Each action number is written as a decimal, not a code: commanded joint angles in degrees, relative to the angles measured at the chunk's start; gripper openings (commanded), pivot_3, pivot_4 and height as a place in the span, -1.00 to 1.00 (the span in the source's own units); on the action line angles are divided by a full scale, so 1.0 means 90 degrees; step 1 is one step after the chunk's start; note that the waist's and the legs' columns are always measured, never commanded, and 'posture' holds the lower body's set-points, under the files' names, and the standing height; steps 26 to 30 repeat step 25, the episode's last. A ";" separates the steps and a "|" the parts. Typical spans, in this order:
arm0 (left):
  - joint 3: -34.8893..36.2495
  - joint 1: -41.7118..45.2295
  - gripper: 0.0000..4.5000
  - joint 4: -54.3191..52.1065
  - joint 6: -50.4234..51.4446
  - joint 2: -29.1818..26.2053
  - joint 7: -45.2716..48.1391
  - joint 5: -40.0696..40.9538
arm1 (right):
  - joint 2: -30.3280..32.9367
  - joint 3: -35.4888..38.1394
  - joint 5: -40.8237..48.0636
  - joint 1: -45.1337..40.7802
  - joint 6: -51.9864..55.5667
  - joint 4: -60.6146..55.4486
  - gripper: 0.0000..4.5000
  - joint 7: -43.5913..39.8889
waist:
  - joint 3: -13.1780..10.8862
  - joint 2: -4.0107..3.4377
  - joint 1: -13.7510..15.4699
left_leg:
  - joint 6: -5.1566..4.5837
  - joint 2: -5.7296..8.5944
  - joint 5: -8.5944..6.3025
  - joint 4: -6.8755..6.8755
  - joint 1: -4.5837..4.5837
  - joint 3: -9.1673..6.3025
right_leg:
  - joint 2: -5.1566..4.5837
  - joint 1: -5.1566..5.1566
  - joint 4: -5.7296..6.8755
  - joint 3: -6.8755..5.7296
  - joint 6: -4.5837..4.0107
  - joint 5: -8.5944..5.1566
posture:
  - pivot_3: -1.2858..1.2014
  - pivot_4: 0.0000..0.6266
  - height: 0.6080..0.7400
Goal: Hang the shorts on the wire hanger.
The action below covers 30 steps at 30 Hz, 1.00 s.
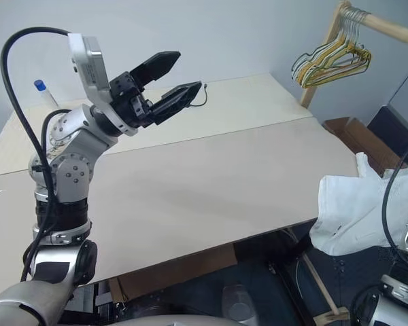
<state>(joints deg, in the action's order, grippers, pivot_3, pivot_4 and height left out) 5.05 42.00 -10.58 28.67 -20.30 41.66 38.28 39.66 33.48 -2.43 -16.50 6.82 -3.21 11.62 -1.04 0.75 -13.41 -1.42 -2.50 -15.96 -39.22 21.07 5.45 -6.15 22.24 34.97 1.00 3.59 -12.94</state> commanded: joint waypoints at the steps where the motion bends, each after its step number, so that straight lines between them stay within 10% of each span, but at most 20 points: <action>1: 0.0104 -0.0453 1.00 -0.0254 -0.0325 -0.0373 0.0016 -0.0397 | 0.0306 -0.0763 0.1835 -0.0076 0.0073 -0.1345 0.99 -0.2446 | 0.0001 -0.0001 -0.0071 | 0.0000 -0.0001 0.0000 0.0008 -0.0002 0.0001 | 0.0004 -0.0011 0.0000 0.0007 0.0003 -0.0002 | -0.12 -1.00 1.00; 12: 0.0253 -0.2890 1.00 -0.1098 -0.1062 -0.1828 0.0380 -0.1450 | 0.0736 -0.3518 0.3185 -0.1770 0.1258 -0.0058 0.99 -0.7208 | -0.0029 0.0054 0.0364 | -0.0001 -0.0015 -0.0001 0.0030 -0.0045 -0.0006 | 0.0028 0.0003 -0.0006 0.0019 -0.0028 0.0010 | 0.01 -1.00 1.00; 19: 0.0401 -0.3590 1.00 -0.1665 -0.0915 -0.2068 0.0349 -0.1334 | 0.0401 -0.4000 0.2851 -0.2192 0.1000 0.0606 0.99 -0.8013 | -0.0029 0.0052 0.1089 | 0.0001 -0.0012 0.0000 0.0025 0.0047 0.0007 | 0.0022 0.0100 0.0005 0.0000 -0.0036 0.0012 | 0.03 -1.00 1.00; 30: 0.0371 -0.3732 1.00 -0.1778 -0.0862 -0.2081 0.0321 -0.1361 | 0.0333 -0.4026 0.2671 -0.2115 0.0959 0.0565 0.99 -0.8191 | -0.0029 0.0052 0.1300 | 0.0008 -0.0012 0.0004 0.0021 0.0051 0.0059 | 0.0022 0.0101 0.0004 -0.0012 -0.0043 0.0016 | 0.03 -1.00 1.00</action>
